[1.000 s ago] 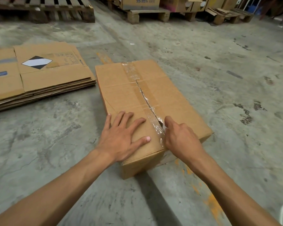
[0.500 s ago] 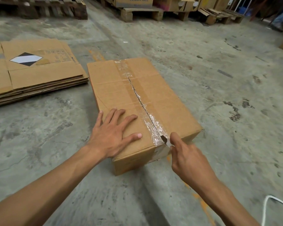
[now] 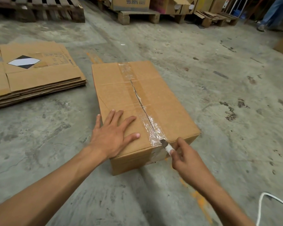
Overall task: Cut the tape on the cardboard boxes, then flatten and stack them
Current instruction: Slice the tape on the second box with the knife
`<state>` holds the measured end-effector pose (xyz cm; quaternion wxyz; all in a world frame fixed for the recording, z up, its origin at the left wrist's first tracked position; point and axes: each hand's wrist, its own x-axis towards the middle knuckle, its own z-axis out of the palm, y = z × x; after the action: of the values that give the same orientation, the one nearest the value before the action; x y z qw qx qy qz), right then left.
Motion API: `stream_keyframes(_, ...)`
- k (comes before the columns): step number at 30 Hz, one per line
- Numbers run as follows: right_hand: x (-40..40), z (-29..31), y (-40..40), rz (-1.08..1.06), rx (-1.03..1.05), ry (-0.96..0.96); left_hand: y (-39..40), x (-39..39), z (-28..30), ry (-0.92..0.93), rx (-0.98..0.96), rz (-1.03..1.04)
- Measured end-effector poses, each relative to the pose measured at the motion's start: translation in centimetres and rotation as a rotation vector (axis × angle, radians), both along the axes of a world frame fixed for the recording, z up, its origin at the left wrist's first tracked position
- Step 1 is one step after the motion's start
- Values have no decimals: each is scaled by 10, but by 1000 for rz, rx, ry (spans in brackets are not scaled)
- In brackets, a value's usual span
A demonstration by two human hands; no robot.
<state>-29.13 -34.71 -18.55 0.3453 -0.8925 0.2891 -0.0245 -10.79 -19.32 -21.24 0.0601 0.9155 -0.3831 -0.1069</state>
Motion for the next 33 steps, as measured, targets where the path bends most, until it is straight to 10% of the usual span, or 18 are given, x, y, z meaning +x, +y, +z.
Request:
stream_keyframes(3,-6,12,-15,-12,217,-15,-7,-17,1,-38,-10,-42)
stream_keyframes(9,43,15,-30,121,18,-317,-9,-32,-19,-180,19,-212)
stream_keyframes(14,105,1,-57,116,369,-479,19,-10,-18,-200,31,-294)
stream_keyframes(23,109,-24,41,-251,898,-789,105,43,-7,-193,-217,261)
stream_keyframes(33,123,-13,100,-320,1417,-554,101,-2,-21,928,-937,733)
